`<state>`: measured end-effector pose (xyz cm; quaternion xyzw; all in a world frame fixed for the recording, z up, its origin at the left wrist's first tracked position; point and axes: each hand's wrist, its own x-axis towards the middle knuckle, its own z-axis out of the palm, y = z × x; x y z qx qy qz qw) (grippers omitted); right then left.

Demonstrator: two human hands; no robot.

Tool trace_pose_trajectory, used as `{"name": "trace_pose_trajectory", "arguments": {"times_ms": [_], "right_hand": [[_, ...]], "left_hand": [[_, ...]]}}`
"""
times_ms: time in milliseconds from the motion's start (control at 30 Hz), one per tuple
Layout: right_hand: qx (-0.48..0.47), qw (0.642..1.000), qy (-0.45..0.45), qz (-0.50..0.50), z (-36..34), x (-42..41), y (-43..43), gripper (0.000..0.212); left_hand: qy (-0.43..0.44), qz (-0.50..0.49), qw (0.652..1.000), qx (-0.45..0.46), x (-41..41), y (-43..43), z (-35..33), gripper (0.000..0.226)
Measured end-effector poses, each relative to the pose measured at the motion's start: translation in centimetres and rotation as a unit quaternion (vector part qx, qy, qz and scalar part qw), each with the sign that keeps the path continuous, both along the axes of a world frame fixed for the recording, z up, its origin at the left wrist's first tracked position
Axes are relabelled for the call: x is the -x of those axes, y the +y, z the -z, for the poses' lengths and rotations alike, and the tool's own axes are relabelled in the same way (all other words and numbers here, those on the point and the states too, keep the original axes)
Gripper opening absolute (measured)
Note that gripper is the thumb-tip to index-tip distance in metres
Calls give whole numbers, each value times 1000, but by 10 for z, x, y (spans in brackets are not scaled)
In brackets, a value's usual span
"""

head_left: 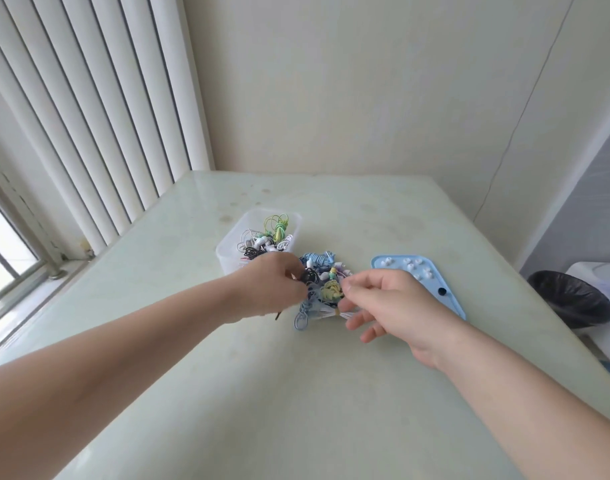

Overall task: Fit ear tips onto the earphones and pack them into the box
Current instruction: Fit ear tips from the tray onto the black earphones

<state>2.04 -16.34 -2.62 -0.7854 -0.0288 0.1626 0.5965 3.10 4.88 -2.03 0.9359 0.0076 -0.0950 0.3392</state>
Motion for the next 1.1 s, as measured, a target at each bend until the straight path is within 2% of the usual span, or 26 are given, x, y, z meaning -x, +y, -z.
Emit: {"name": "trace_pose_trajectory", "arguments": {"times_ms": [67,133,200,333,433,533,633,733,800,900,967,1033,1100], "right_hand": [[-6,1000,-6,-1,0,2,-2,11],[-22,1000,-12,5,-1,2,-5,11],[-43,999,-12,16,-2,2,-8,12],[-78,997,0,22,-2,2,-13,13],[-85,996,5,20,-1,4,-14,12],[-102,995,5,19,-2,3,-14,13],[-117,993,4,15,-4,4,-12,14],[-119,993,0,21,-4,5,-8,17],[-114,993,-6,31,-3,5,-6,29],[-80,996,-28,2,-1,7,-5,45],[-63,997,-35,-30,3,7,-4,37],[-36,998,-47,-34,8,7,-3,18],[-18,998,-56,-9,13,6,-4,5]], "left_hand": [[0,-31,997,66,0,-1,-13,8],[-30,-53,994,92,1,-3,-26,16],[-57,-70,989,114,1,-6,-39,14],[-66,-64,989,115,-1,-9,-57,6],[-74,-63,986,133,-1,-11,-64,15],[-73,-60,983,156,-1,-12,-67,5],[-86,-37,988,125,0,-14,-70,29],[-93,14,995,15,4,-17,-67,43],[-98,54,994,-19,7,-19,-64,46],[-92,99,991,-4,14,-25,-65,32],[-92,113,989,0,18,-29,-66,24],[-98,105,989,26,18,-30,-64,18],[-99,92,989,60,19,-30,-61,23]]}}
